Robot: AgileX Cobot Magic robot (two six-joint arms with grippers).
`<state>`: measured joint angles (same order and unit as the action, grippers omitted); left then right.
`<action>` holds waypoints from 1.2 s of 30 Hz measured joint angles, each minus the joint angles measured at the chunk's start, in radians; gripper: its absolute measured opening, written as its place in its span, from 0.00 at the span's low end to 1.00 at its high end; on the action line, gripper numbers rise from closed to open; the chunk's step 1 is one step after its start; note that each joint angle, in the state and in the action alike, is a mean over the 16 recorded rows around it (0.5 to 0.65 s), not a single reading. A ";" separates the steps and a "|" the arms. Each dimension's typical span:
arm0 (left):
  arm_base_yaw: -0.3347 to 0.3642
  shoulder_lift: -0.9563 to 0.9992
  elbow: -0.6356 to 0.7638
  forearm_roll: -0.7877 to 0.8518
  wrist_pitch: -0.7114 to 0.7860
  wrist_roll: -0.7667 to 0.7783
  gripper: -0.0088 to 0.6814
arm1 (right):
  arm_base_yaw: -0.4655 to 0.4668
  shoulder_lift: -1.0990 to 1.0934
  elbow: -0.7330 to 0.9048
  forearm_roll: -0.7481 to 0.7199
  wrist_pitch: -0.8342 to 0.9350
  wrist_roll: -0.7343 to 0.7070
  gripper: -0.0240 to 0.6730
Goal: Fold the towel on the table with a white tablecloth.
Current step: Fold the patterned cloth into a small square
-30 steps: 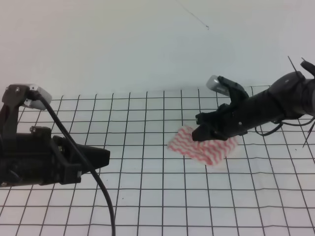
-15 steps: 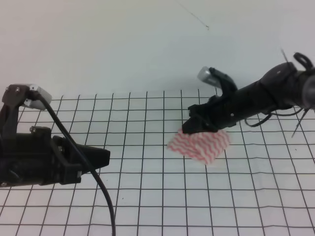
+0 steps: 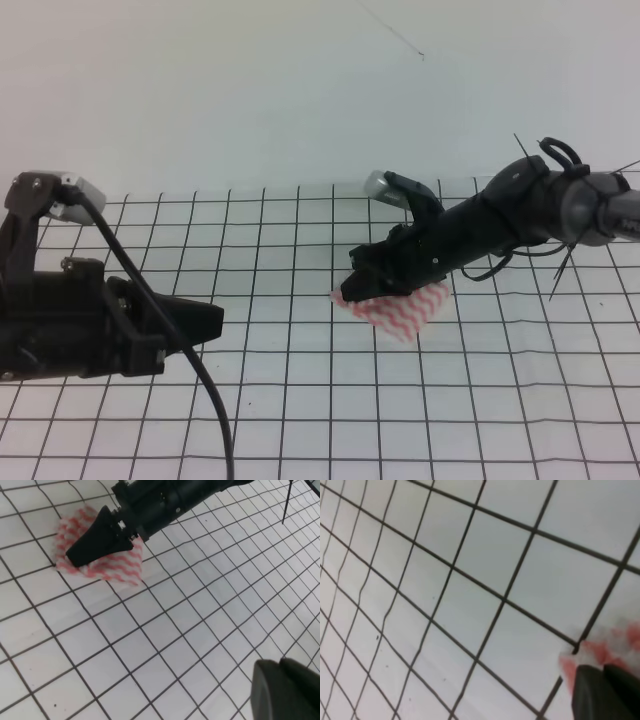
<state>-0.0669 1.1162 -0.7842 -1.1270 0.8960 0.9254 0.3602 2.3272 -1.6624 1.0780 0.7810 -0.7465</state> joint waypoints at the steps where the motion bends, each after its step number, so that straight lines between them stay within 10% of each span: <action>1: 0.000 0.000 0.000 0.000 0.000 0.000 0.01 | 0.001 0.003 -0.009 0.000 0.007 -0.008 0.11; 13: 0.000 0.000 0.000 0.000 -0.011 0.017 0.01 | 0.001 -0.054 -0.174 -0.130 0.152 -0.053 0.36; 26: -0.001 0.136 -0.062 -0.010 -0.066 0.070 0.01 | 0.001 -0.175 -0.212 -0.685 0.319 0.250 0.09; 36: -0.045 0.465 -0.336 0.015 -0.004 0.109 0.01 | 0.000 -0.178 -0.082 -0.784 0.252 0.405 0.04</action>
<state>-0.1123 1.5812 -1.1201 -1.1123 0.8918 1.0349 0.3598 2.1497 -1.7446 0.2942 1.0334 -0.3419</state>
